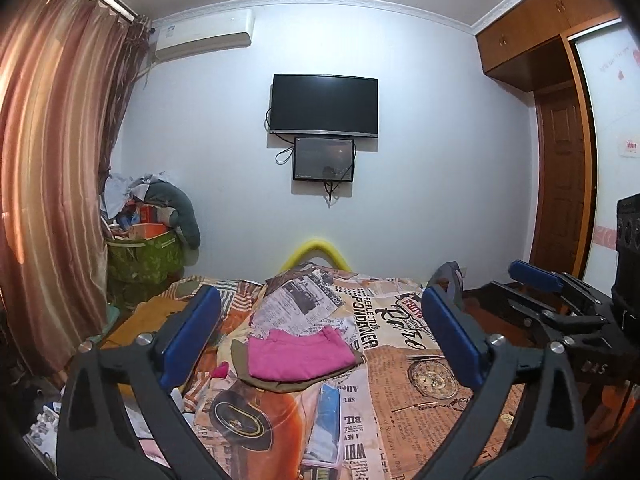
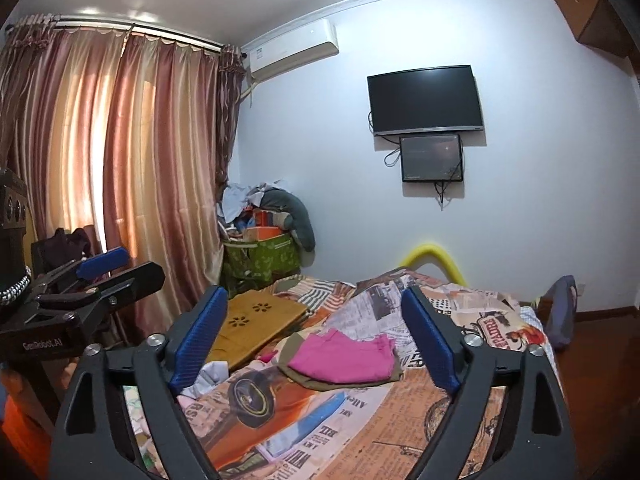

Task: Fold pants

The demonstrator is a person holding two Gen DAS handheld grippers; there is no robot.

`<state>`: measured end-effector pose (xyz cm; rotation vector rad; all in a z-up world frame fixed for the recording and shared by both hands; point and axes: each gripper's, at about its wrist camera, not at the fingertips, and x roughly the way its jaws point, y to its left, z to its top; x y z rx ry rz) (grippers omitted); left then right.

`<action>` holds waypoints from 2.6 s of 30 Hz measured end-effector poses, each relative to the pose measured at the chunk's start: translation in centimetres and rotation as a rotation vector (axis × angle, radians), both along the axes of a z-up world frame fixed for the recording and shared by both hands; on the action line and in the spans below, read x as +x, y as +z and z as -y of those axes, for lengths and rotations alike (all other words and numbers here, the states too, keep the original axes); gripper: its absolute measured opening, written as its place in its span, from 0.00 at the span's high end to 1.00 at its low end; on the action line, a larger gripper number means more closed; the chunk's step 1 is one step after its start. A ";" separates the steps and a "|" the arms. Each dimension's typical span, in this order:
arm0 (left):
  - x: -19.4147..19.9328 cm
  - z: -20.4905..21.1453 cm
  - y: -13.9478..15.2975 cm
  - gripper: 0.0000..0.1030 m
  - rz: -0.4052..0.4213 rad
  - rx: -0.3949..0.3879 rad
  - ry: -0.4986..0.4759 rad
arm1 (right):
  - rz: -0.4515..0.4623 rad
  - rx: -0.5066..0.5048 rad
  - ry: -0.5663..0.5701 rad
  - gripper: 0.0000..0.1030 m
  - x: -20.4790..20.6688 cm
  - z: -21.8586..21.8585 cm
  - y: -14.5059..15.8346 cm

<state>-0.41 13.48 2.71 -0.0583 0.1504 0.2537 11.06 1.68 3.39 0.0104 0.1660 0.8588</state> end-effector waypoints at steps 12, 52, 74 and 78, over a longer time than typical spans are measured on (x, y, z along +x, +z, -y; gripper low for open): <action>-0.6 0.0 -0.4 0.00 -0.002 -0.001 0.012 | 0.014 -0.006 -0.030 0.00 -1.6 1.0 -0.3; 0.1 0.3 -1.0 0.00 -0.024 -0.009 0.023 | -0.009 -0.006 -0.056 0.00 -1.9 1.9 -0.3; 0.1 0.2 -1.1 0.00 -0.025 -0.015 0.009 | -0.012 -0.009 -0.055 0.00 -1.9 2.0 -0.3; 0.3 0.2 -1.1 0.00 -0.029 -0.024 0.008 | -0.012 -0.011 -0.052 0.00 -1.9 1.9 -0.3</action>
